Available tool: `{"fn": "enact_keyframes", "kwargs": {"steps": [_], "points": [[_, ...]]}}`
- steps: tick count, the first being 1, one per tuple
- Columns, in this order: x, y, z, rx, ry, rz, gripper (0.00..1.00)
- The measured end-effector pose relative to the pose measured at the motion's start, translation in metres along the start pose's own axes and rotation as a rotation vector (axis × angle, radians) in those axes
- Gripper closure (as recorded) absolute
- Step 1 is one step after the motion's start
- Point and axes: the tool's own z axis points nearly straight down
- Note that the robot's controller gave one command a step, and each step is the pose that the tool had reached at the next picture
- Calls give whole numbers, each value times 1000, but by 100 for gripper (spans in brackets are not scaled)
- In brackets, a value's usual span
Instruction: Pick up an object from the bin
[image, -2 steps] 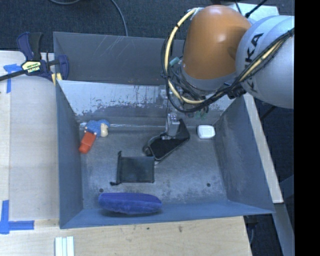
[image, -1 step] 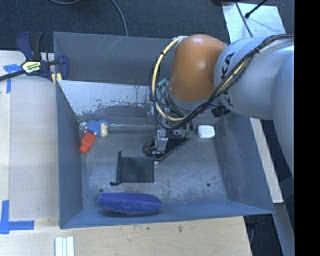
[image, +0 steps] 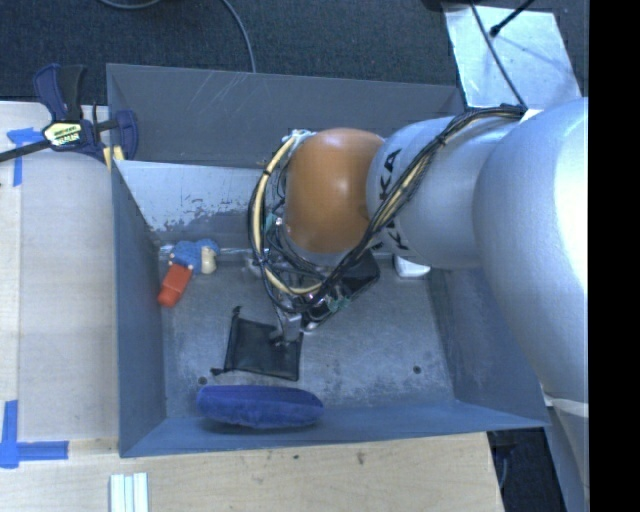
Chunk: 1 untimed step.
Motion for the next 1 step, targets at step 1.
{"fn": "enact_keyframes", "kwargs": {"steps": [1], "points": [[36, 87, 8, -1, -4, -369, 0]]}}
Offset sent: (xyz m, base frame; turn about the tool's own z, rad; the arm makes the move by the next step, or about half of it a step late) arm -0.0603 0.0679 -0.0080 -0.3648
